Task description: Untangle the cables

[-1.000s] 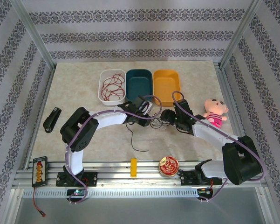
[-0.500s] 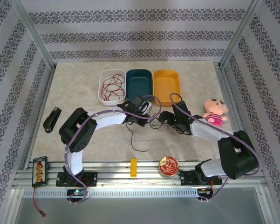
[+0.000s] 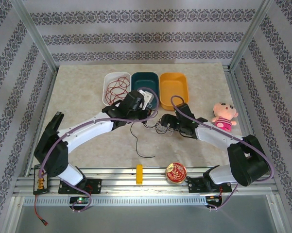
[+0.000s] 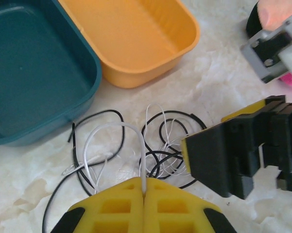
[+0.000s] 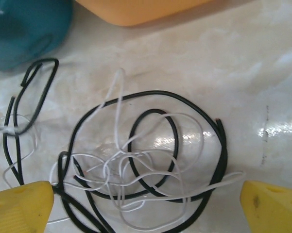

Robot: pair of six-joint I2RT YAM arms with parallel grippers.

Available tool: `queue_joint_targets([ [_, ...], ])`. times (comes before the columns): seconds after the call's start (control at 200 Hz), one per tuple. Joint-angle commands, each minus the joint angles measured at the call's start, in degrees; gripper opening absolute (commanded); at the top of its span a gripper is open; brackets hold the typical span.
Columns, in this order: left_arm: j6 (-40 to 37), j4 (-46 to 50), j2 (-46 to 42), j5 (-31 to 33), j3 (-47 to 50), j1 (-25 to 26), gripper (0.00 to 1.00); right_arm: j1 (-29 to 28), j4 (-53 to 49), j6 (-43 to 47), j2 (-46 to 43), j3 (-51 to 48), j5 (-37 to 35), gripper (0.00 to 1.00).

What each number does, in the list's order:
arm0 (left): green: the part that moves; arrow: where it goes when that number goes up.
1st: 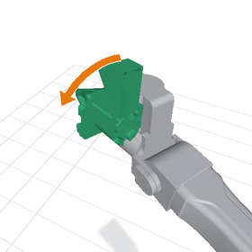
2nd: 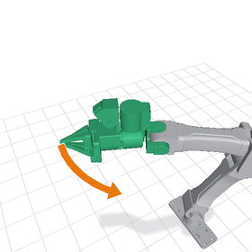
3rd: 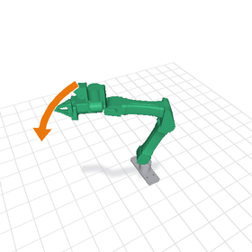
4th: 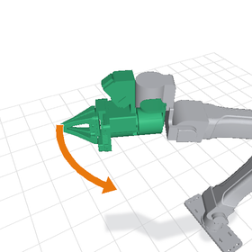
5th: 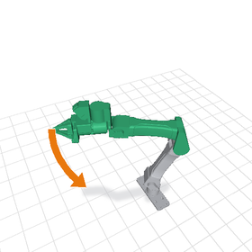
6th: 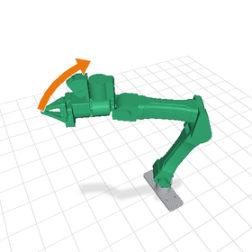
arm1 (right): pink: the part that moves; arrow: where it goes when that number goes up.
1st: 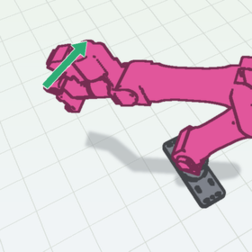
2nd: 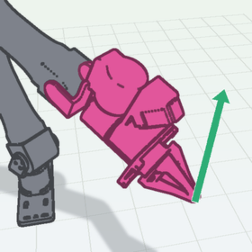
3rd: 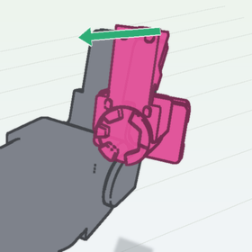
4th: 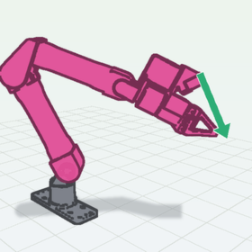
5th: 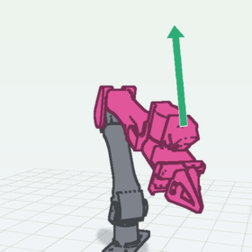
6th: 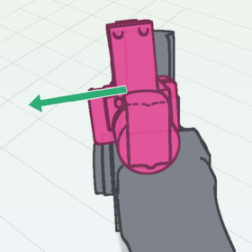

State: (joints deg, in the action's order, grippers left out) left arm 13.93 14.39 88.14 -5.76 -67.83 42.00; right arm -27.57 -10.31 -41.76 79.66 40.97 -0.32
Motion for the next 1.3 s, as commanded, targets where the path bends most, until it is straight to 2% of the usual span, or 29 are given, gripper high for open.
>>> queue_joint_targets([
  [0.0, 0.69, 0.03, -3.66, 1.30, 0.61, 0.72, 0.00, -1.14, -0.29, 1.98, 0.50, 2.30, -2.76, 0.98],
  [0.23, -2.07, 1.87, -9.46, 5.21, -3.02, 0.63, 0.00, -2.08, -1.05, 2.30, 5.82, 4.38, -1.95, 0.98],
  [0.55, -7.99, 4.14, -11.66, 8.71, -13.89, 0.32, 0.00, -3.36, -1.21, 1.15, 12.33, 4.38, -2.16, 0.98],
  [0.934, -19.85, 6.08, -9.75, 12.98, -32.83, 0.37, 0.00, -3.45, -1.25, 1.15, 14.38, 4.38, -2.67, 0.98],
  [1.294, -27.33, 4.78, -5.93, 15.44, -46.42, -0.07, 0.00, -3.28, -2.83, 3.26, 12.67, 5.50, -3.73, 0.98],
])
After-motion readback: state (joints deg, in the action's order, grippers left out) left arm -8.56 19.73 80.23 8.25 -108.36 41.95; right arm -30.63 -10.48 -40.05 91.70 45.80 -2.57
